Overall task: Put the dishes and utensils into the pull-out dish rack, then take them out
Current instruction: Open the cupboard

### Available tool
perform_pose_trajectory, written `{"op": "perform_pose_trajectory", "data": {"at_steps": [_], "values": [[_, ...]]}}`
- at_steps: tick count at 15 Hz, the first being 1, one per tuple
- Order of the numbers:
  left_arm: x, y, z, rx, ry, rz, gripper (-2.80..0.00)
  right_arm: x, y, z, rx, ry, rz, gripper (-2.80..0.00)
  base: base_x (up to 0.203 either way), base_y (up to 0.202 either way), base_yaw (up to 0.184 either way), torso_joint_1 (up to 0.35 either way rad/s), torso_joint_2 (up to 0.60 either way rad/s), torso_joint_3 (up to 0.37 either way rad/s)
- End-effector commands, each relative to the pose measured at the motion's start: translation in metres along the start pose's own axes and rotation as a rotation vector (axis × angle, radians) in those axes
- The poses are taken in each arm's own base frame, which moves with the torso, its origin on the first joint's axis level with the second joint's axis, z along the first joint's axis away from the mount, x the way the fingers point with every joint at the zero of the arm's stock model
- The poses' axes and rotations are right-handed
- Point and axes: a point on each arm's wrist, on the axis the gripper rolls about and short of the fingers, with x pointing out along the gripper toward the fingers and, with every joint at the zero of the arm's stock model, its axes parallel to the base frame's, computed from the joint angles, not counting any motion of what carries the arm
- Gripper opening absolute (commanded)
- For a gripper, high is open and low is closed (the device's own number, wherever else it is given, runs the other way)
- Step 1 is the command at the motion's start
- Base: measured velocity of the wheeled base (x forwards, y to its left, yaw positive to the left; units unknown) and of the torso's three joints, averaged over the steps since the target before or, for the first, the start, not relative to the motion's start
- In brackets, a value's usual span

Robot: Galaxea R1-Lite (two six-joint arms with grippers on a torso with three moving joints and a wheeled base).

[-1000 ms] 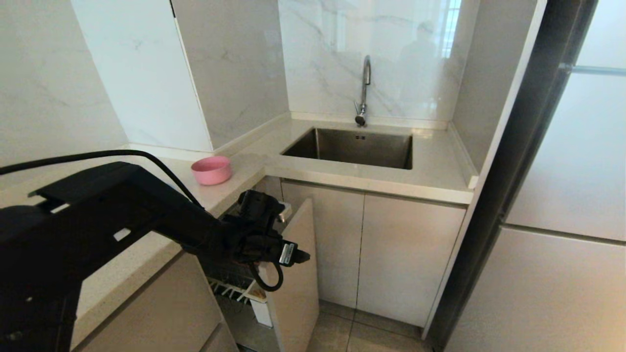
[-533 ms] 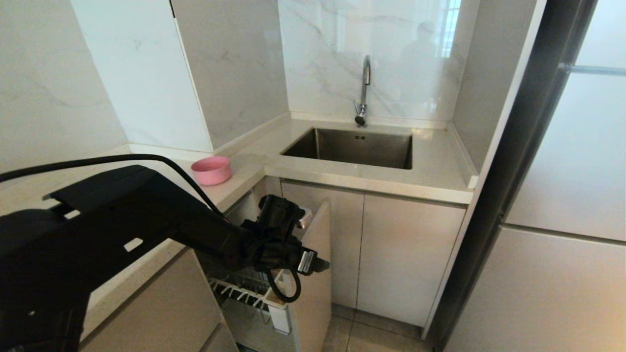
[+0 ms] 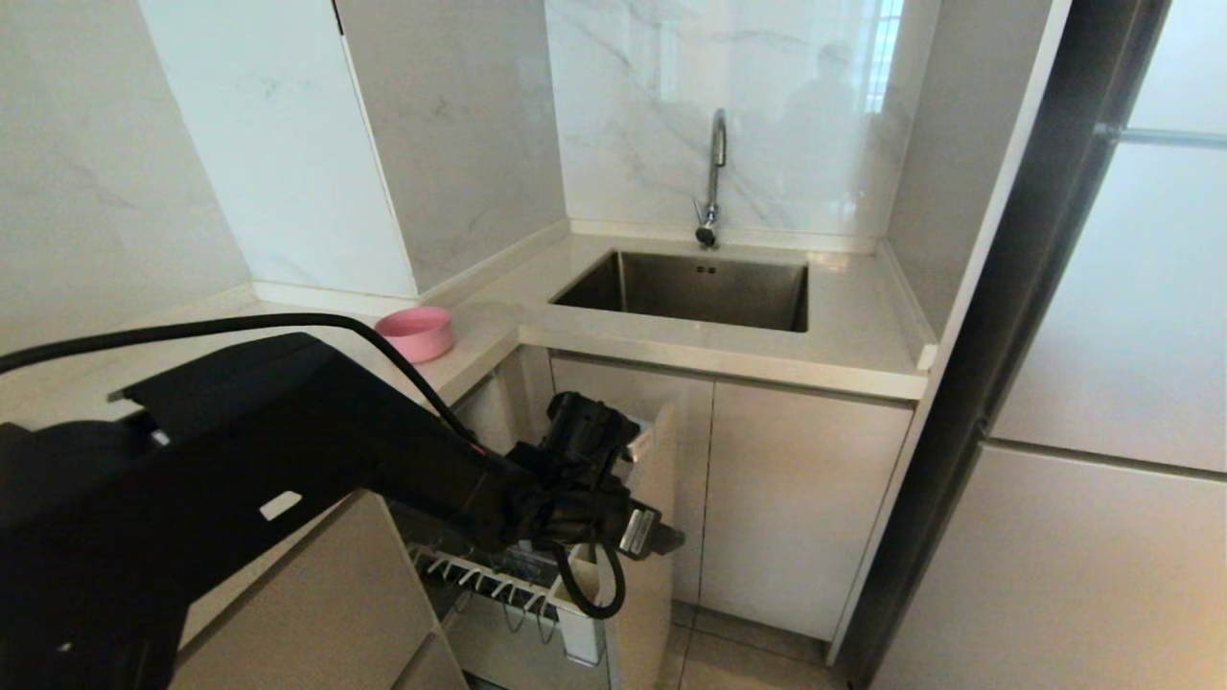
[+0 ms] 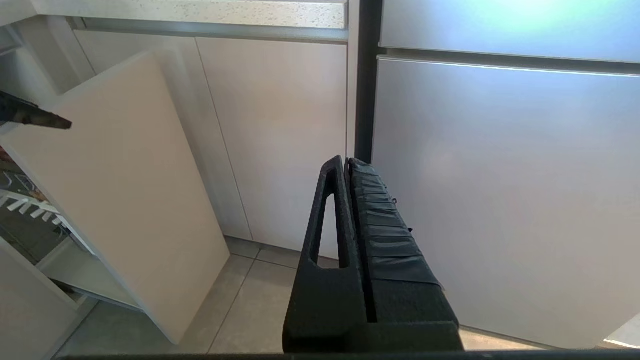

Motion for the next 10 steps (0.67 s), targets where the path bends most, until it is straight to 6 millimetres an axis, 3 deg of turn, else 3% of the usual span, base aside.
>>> {"op": "perform_pose_trajectory", "data": {"at_steps": [1,10], "values": [[0.002,-0.009,0.000,0.017,0.000,-0.017,0.00,0.000,0.000,0.000,0.000,-0.001,0.000,-2.80,0.000,0.000,0.000,0.000,0.00,0.000],[0.012,-0.028,0.001,0.048,0.003,-0.056,0.00,0.000,0.000,0.000,0.000,-0.001,0.000,-2.80,0.000,0.000,0.000,0.000,0.00,0.000]]}}
